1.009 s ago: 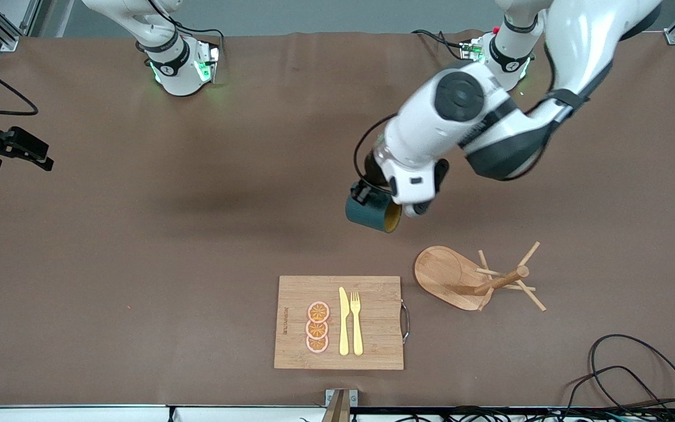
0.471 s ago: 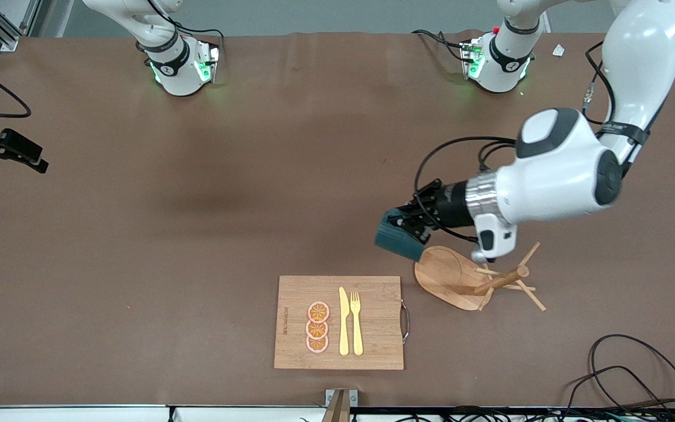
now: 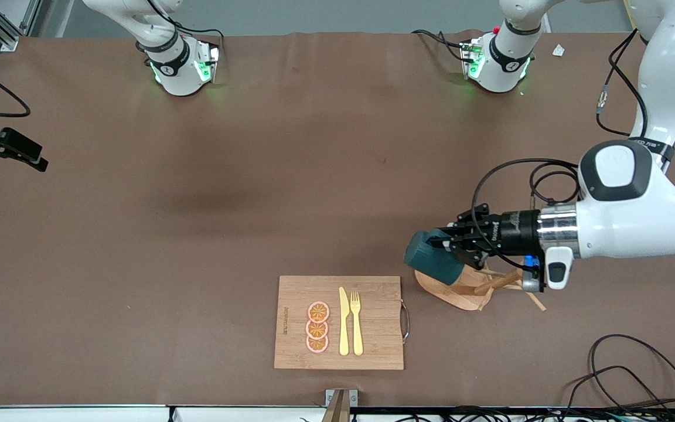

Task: Pass cup and hang on rack
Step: 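Lift the teal mug by its handle with the left gripper toward the rack, then hang the mug handle onto a rack peg with the left gripper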

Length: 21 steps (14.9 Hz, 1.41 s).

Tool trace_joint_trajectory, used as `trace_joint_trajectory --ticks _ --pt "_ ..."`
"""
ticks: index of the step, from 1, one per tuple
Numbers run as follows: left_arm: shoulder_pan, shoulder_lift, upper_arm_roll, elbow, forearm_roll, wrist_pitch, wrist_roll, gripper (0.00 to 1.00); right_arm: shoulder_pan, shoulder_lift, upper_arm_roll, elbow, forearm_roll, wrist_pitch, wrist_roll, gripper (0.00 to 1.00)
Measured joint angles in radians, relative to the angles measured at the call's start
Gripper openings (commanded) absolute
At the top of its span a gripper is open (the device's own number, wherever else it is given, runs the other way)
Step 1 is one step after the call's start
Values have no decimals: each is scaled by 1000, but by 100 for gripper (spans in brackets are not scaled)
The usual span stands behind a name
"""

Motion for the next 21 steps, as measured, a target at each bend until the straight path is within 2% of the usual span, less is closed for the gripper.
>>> trace_joint_trajectory --ticks 5,21 --pt "33 10 41 -37 -78 1 144 1 0 0 0 1 -12 4 -1 100" --pt "193 10 43 -158 -155 1 411 1 -6 -1 -2 13 -34 6 -1 100"
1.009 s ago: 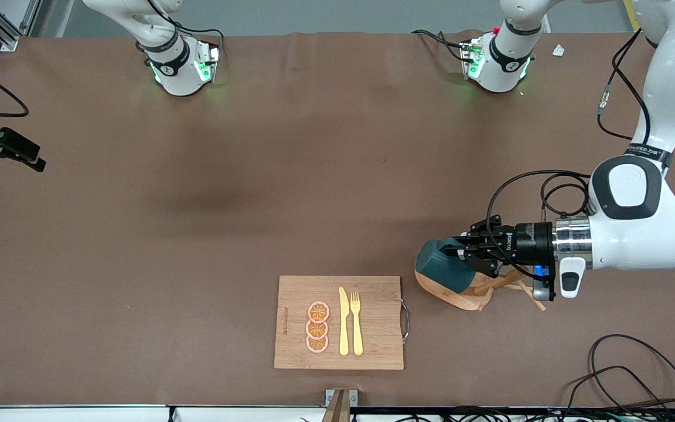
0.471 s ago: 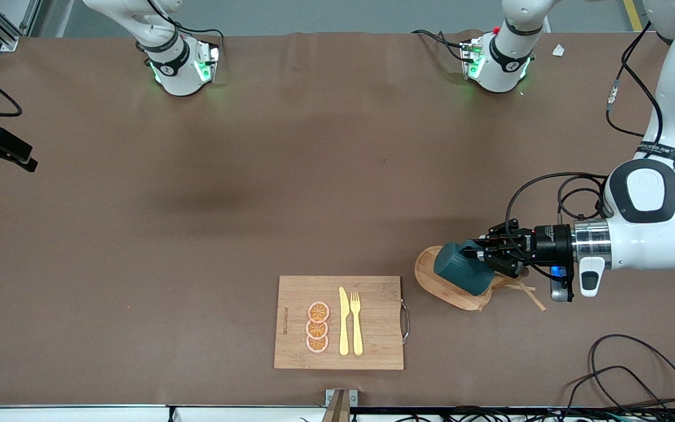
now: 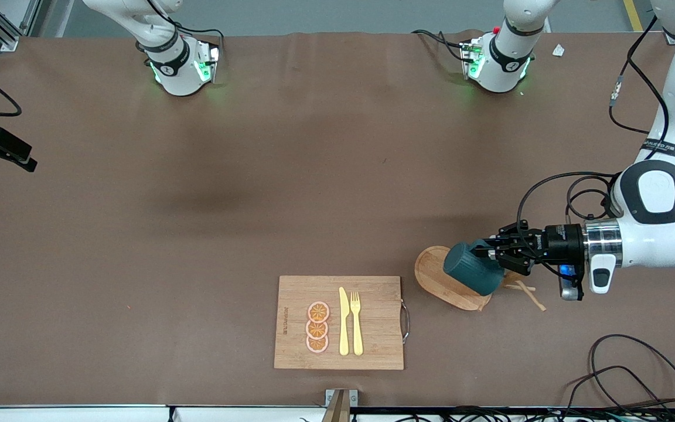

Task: Pass cup and hang on rack
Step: 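Hang the mug handle onto a rack peg with the left gripper, then open the left gripper and draw it back from the rack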

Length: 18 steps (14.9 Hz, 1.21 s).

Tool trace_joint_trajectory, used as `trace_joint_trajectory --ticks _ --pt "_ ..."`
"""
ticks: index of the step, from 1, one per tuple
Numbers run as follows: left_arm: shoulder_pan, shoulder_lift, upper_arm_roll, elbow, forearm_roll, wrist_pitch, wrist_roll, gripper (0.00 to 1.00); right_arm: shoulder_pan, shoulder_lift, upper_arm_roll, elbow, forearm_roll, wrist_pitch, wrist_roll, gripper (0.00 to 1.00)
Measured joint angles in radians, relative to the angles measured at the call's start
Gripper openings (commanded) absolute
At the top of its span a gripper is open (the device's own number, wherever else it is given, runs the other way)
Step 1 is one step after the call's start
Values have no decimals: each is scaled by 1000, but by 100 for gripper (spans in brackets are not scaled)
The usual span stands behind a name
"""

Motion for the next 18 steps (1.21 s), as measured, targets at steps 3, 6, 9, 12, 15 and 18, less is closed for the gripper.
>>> trace_joint_trajectory --ticks 3,6,9,12,15,18 --pt "14 0 0 -8 -6 0 21 3 0 0 0 0 0 0 0 100" --pt "22 0 7 -16 -24 0 42 10 0 0 0 0 0 0 0 100" --pt "22 1 17 -19 -35 2 46 24 0 0 0 0 0 -1 0 100" --pt "21 0 17 -19 -37 6 47 38 0 0 1 0 0 -3 0 100" --pt "20 0 16 -18 -39 16 45 59 0 0 5 0 0 -6 -1 100" --pt "19 -10 2 -7 -34 20 -5 100 4 0 14 0 0 -7 -3 100"
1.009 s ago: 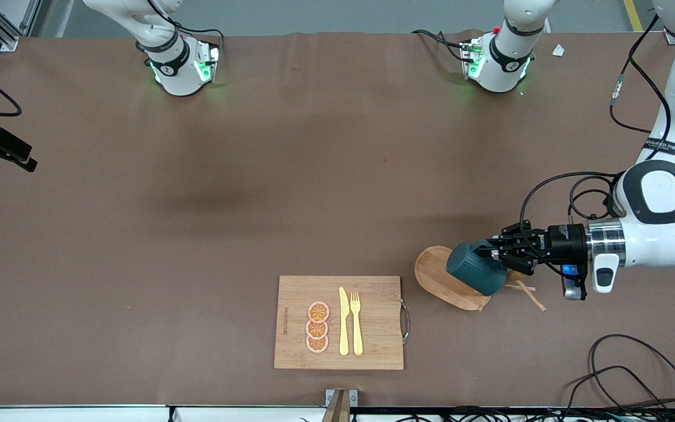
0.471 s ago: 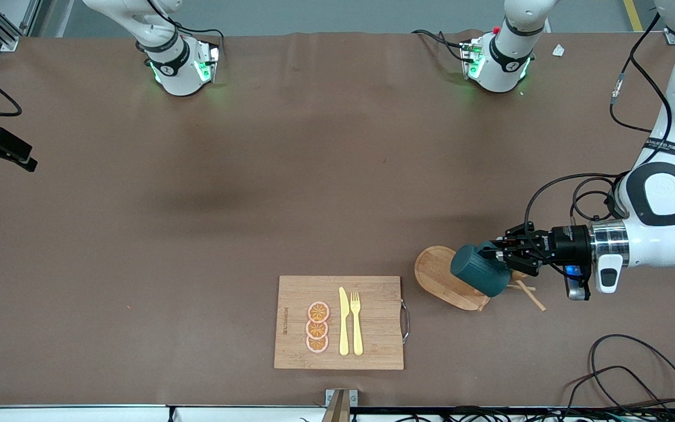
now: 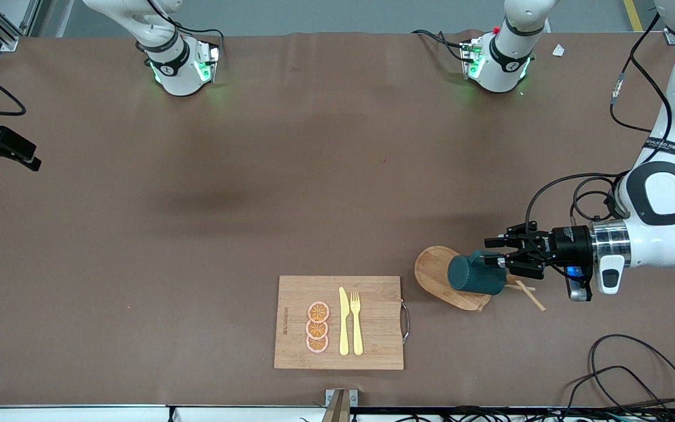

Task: Pass cup and hang on rack
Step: 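Open the left gripper and draw it back from the rack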

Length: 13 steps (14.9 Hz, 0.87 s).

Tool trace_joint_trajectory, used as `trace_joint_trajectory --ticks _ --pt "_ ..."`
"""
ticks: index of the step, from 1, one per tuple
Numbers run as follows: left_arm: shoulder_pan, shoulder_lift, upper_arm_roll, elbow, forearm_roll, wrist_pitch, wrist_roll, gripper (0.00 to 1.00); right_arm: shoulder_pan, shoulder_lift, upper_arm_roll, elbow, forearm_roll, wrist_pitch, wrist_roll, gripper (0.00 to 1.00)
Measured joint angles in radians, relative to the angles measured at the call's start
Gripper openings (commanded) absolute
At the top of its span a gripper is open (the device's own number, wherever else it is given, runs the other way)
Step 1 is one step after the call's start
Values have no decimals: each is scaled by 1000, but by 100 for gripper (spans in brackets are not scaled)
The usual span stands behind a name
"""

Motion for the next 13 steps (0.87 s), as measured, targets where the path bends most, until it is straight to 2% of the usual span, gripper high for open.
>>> trace_joint_trajectory --ticks 4,8,11,13 --pt "-1 -114 -54 23 102 -8 -120 100 5 0 6 0 0 0 0 100" --pt "-5 -267 -72 34 233 -91 -146 100 5 0 6 0 0 0 0 100" --pt "-3 -294 -140 65 469 -171 -139 100 6 0 7 0 0 0 0 100" --pt "-5 -294 -181 69 567 -202 -120 99 7 0 8 0 0 0 0 100"
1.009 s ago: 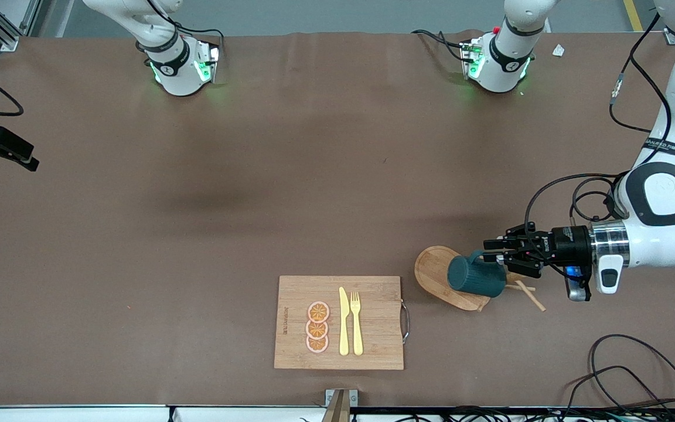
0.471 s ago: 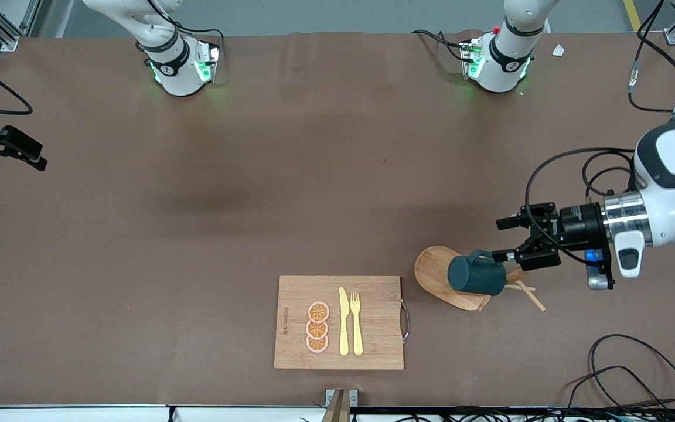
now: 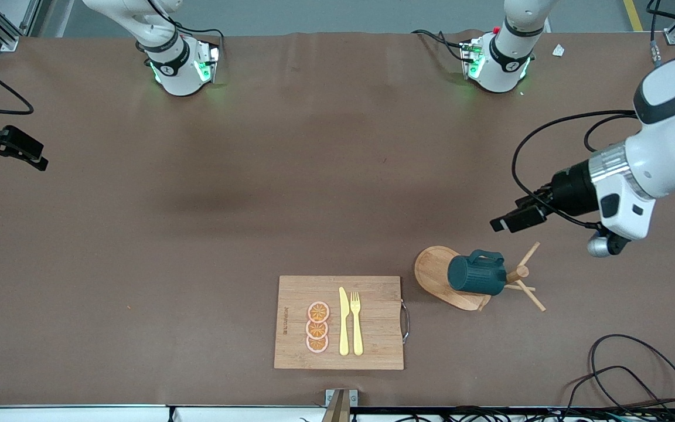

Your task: Pass cup and hang on rack

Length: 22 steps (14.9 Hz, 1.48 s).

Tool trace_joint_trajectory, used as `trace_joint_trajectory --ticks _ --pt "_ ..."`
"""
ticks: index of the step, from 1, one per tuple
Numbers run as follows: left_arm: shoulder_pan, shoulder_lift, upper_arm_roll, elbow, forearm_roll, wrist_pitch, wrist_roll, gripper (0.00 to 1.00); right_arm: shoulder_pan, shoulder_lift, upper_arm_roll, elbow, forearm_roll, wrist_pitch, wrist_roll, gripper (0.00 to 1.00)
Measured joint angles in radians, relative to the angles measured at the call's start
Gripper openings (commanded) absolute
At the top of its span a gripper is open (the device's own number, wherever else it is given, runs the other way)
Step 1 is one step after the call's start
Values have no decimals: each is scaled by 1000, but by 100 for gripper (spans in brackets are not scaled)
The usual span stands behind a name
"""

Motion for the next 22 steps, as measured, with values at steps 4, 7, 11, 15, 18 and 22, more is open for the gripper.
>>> trace_joint_trajectory --ticks 4,7,11,15,18,22 --pt "3 0 -20 1 76 -54 125 99 2 0 1 2 0 0 0 100" --pt "5 -27 20 13 83 -103 240 99 4 0 1 9 0 2 0 100" --pt "-46 -157 162 25 51 -134 421 99 4 -1 2 33 0 2 0 100" --pt "-244 -301 454 30 -85 -179 516 100 4 -1 2 54 0 2 0 100" --pt "-409 -366 674 30 -126 -206 594 100 11 -2 4 72 0 2 0 100" --pt "-656 -424 1005 24 -156 -242 724 100 18 -2 5 83 0 2 0 100"
